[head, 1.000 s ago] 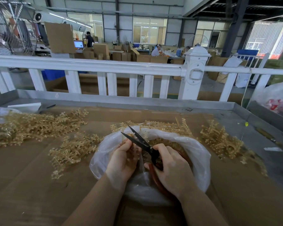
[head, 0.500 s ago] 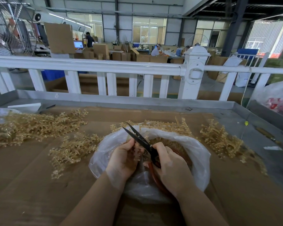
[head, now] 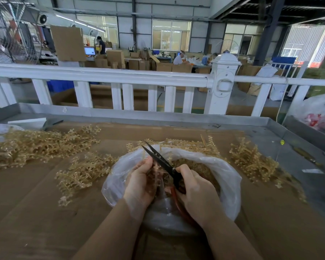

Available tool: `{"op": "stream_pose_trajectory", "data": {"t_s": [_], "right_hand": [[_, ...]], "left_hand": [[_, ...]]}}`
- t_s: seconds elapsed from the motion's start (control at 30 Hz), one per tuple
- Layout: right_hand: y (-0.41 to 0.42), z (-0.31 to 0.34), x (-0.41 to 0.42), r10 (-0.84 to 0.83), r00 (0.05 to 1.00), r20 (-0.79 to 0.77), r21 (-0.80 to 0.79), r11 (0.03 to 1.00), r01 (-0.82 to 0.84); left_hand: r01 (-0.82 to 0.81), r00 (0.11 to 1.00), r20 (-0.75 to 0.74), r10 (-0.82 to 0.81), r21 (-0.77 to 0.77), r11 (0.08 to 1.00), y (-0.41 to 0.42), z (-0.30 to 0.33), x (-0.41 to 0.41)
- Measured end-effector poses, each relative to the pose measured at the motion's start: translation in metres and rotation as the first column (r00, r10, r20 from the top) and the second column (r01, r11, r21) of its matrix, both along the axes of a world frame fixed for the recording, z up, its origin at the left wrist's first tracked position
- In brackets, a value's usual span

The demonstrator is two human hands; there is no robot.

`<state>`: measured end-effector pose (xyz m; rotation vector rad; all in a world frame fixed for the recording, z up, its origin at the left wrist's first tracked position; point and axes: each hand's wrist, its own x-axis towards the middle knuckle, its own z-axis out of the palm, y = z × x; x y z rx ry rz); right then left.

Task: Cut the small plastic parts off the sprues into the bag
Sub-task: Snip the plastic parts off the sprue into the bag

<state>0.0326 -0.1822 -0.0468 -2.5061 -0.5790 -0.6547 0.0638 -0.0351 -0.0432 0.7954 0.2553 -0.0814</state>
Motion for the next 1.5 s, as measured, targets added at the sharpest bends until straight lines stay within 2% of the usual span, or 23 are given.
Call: {"op": "stream_pose_trajectory", "data": {"t_s": [0.23, 0.5, 1.0, 1.5], "right_hand": [[-0.004, 0.000, -0.002, -0.025, 0.999, 0.029, 0.027, 0.999, 0.024], [-0.006, -0.001, 0.000, -0.021, 1.000, 0.011, 0.033, 0.999, 0.020], [-0.007, -0.005, 0.002, -0.030, 1.000, -0.004, 0.061, 0.998, 0.030], [-0.006, -0.005, 0.002, -0.024, 1.000, -0.012, 0.048, 0.999, 0.024]], "left_hand": [[-0.102, 0.994, -0.021, 0.104, 0.078, 0.992, -0.006, 0.002, -0.001], [-0.071, 0.997, -0.025, 0.076, 0.178, 0.981, -0.007, 0.004, -0.004], [-0.081, 0.995, 0.064, 0.074, 0.104, 0.991, -0.009, 0.009, -0.010], [-0.115, 0.992, 0.073, 0.104, 0.166, 0.979, -0.009, 0.008, -0.010]]}}
